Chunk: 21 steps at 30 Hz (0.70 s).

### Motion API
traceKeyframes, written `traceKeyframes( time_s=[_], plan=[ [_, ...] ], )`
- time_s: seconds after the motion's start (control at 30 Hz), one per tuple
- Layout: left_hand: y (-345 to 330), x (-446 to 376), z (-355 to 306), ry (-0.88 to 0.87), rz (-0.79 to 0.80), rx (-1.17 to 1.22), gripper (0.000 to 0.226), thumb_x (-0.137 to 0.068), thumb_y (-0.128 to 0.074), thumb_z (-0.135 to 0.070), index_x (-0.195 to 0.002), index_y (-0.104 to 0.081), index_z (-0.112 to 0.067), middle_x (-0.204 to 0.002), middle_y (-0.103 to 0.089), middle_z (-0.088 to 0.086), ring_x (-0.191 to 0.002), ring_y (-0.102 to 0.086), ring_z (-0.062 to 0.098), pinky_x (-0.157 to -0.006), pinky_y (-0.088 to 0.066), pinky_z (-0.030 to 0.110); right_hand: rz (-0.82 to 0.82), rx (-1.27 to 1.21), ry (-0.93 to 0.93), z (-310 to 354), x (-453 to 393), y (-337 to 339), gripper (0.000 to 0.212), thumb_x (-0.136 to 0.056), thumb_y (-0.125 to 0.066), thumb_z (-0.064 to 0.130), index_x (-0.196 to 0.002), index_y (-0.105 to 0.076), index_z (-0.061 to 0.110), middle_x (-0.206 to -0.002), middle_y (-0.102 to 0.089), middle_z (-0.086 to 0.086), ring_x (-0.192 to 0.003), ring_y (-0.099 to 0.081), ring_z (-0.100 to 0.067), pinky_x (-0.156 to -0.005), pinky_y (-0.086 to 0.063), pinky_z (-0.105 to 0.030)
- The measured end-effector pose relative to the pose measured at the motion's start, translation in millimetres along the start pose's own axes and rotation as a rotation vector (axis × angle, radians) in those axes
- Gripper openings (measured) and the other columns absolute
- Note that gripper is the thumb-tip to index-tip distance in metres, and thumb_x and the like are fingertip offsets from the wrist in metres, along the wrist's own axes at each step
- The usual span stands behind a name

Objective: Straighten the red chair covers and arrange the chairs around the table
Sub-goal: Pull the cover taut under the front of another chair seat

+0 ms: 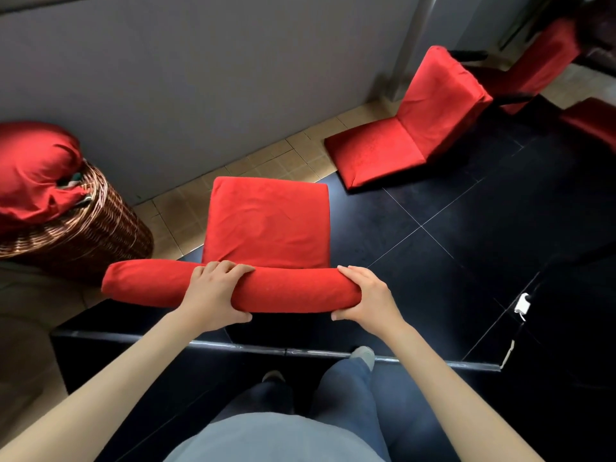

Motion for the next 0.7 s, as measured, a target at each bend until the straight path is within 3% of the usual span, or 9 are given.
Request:
traceKeyframes(
  time_s=[0.3, 0.4, 0.7],
  plan=[
    [11.2, -23.8, -47.2, -0.08, 0.038, 0.234, 0.07, -0.07, -0.074, -0.054, -0.133, -0.047, -0.037, -0.124, -0.053, -0.01, -0.119, -0.045, 0.016, -0.101, -0.032, 0.034, 0.131, -0.008, -0.171, -43.9, 1.3, 29.0, 0.113, -0.049, -0.092, 0.036, -0.146, -0.034, 0.037, -0.136, -0.054, 0.003, -0.12, -0.053, -0.014, -0.098, -0.044, -0.03],
    [14.3, -47.5, -78.1, -0.11, 0.038, 0.238, 0.067, -0.072, -0.072, -0.054, -0.133, -0.048, -0.037, -0.125, -0.054, -0.01, -0.119, -0.047, 0.017, -0.101, -0.034, 0.036, 0.137, 0.008, -0.217, -66.5, 4.0, 49.3, 0.107, -0.054, -0.089, 0.039, -0.146, -0.034, 0.038, -0.137, -0.054, 0.003, -0.12, -0.053, -0.012, -0.093, -0.043, -0.026],
    [7.2, -138.9, -225.4, -0.205, 0.024, 0.25, 0.054, -0.078, -0.069, -0.048, -0.128, -0.054, -0.034, -0.125, -0.058, -0.013, -0.12, -0.05, 0.013, -0.099, -0.033, 0.032, 0.02, -0.022, -0.32, -157.8, 0.8, 163.3, 0.084, -0.068, -0.083, 0.037, -0.142, -0.042, 0.034, -0.128, -0.056, 0.006, -0.107, -0.056, -0.012, -0.092, -0.049, -0.032]
  ],
)
Point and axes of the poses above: each hand's wrist, its own x-axis away from the middle knuckle, its own y-axis out of the back of the hand, z = x × y, the point moved 2 cm from there along -x, towards the middle knuckle
